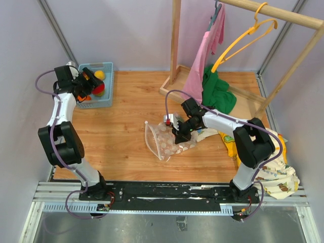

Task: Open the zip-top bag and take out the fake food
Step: Place the fake vegetable in the bin.

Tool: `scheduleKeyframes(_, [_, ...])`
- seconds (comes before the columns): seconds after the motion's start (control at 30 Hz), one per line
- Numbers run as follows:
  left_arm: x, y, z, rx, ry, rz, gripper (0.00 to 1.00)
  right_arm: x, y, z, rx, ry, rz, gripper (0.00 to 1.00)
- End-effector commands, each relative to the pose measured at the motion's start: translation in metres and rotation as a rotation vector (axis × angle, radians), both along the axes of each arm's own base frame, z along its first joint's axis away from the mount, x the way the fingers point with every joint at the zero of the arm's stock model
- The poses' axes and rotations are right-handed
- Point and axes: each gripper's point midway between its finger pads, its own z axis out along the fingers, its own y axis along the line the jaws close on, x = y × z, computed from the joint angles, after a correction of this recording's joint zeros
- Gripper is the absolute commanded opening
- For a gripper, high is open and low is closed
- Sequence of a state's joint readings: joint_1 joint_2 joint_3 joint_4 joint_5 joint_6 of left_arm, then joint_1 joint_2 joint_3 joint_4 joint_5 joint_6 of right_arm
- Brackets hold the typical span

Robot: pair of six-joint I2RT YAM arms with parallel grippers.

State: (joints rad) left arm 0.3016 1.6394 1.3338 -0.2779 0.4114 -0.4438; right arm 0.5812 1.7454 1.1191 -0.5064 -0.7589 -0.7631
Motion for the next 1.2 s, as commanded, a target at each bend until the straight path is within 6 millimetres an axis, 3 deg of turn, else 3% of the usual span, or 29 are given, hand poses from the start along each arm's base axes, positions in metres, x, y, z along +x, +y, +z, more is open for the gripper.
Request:
scheduleKeyframes(0.0, [0.018,0.033,-0.005,0.12,0.05,0.063,0.21,0.002,0.0,0.001,0.013,0.038,-0.003,0.09])
scheduleKeyframes(0.2, [0.036,0.055,-0.028,0.165,0.147,0.118,0.2,0.001,0.001,-0.003,0.01,0.057,-0.003,0.09])
scheduleKeyframes(0.47, [0.043,0.065,-0.054,0.154,0.236,0.17,0.2,0.002,0.004,-0.006,0.008,0.081,-0.005,0.09])
scheduleKeyframes(0.87, [0.06,0.059,-0.09,0.2,0.327,0.158,0.22,0.004,0.006,-0.007,0.008,0.092,-0.01,0.1])
scheduleKeyframes(1.1, [0.067,0.058,-0.107,0.225,0.372,0.142,0.28,0.005,0.005,-0.007,0.003,0.085,-0.012,0.11])
scheduleKeyframes(1.17, [0.067,0.058,-0.111,0.231,0.382,0.138,0.35,0.004,0.004,-0.007,0.002,0.084,-0.011,0.12])
